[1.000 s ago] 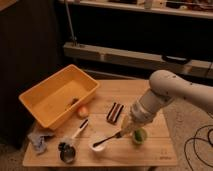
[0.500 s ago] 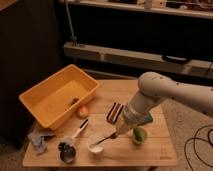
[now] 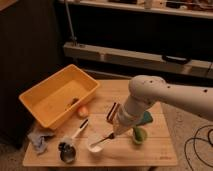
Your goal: Place fork in paper cup
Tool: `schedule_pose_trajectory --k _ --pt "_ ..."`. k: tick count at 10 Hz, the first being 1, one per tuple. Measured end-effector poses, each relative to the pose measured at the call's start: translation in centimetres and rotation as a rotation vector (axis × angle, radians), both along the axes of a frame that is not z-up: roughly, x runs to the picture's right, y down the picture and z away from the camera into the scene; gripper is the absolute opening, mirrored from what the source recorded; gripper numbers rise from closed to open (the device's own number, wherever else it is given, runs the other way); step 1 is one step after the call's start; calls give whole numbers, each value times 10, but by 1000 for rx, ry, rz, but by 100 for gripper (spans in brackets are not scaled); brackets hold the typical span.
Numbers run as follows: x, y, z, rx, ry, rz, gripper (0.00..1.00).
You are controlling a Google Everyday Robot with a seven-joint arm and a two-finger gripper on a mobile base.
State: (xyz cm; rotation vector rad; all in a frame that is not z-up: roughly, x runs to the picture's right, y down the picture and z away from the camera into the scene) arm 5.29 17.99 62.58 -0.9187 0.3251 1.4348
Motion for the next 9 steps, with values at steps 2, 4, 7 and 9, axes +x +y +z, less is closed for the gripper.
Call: schedule_pose_trajectory --k 2,4,7,9 --pt "-4 0 -5 25 11 -12 60" --pt "-15 1 -15 37 2 -28 79" --pt "-25 3 -16 -30 -36 -17 80" --pt "-24 3 -13 -65 -64 14 80"
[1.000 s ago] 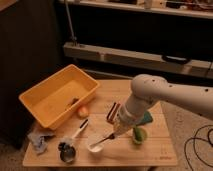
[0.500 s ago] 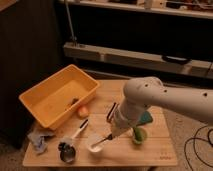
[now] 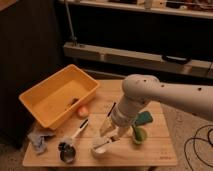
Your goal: Place fork in paper cup
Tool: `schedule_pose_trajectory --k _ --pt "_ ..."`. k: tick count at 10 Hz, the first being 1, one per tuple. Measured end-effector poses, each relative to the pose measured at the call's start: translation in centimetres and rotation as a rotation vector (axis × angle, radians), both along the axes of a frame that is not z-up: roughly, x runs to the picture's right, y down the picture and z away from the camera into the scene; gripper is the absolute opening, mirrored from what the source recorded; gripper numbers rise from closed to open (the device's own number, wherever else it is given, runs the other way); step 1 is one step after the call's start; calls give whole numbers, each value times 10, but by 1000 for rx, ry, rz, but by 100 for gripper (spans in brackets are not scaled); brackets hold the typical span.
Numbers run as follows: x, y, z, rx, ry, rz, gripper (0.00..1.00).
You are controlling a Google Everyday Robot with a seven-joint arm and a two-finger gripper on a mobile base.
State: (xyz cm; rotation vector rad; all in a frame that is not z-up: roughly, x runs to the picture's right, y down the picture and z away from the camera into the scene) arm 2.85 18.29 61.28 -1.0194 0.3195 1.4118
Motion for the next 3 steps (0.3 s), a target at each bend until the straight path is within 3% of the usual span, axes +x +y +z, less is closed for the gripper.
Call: schedule_pose_trajectory --k 3 --pt "0 0 0 -4 -5 5 80"
